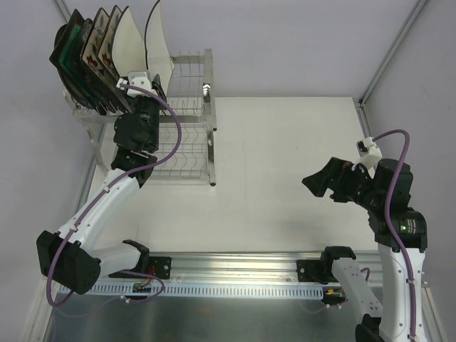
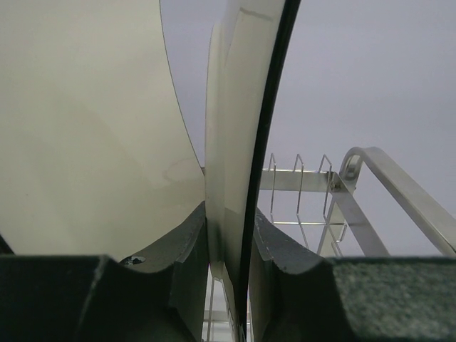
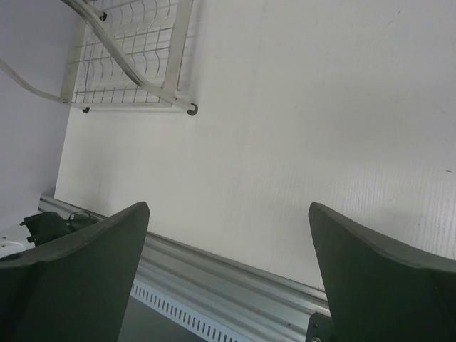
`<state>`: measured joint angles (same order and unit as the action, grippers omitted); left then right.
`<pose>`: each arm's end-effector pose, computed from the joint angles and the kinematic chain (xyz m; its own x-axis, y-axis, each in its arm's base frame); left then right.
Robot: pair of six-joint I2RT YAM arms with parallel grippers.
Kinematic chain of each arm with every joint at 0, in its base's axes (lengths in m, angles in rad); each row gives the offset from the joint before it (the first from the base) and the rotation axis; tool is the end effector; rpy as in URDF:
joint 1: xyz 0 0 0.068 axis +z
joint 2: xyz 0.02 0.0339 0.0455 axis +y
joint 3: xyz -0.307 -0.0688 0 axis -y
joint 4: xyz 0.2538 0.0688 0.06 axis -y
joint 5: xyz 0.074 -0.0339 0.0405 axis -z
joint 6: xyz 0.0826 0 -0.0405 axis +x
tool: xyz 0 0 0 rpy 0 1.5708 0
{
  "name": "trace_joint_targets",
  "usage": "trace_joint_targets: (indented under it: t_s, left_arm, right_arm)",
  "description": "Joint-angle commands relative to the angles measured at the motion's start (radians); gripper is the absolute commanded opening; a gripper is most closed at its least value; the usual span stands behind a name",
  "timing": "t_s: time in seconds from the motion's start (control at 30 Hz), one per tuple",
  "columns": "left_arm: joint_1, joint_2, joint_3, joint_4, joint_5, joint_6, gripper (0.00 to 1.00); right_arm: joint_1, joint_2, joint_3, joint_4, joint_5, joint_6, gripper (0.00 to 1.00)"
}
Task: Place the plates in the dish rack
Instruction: Insert the plate into the dish rack
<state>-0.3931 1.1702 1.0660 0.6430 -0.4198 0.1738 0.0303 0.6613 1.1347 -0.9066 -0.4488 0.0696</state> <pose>0.2782 -0.0789 0.5061 0.4714 -0.0245 -0.8816 -0.0557 0.9968 -0.0576 0.1098 0.0392 0.4089 -0.4478 0.0491 -0.8928 -0.3907 0.8874 0.2448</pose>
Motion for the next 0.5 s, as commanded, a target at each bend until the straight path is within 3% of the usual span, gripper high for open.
trace_joint_targets:
  t_s: [0.0,0.13,0.47]
  left_arm:
    - [0.017,-0.037,-0.012,-0.008,-0.056,-0.003,0.26]
    - [0.016,-0.041,-0.015,-0.011,-0.056,-0.003,0.27]
    - [0.017,-0.072,-0.028,-0.02,-0.085,-0.005,0.41]
  right_arm:
    - [0.008,-0.009,0.002,-0.005,0.007,-0.014,1.0]
    - [0.008,-0.014,-0.001,-0.003,0.007,-0.014,1.0]
    - [0.011,-0.019,-0.001,-0.003,0.01,-0.013,1.0]
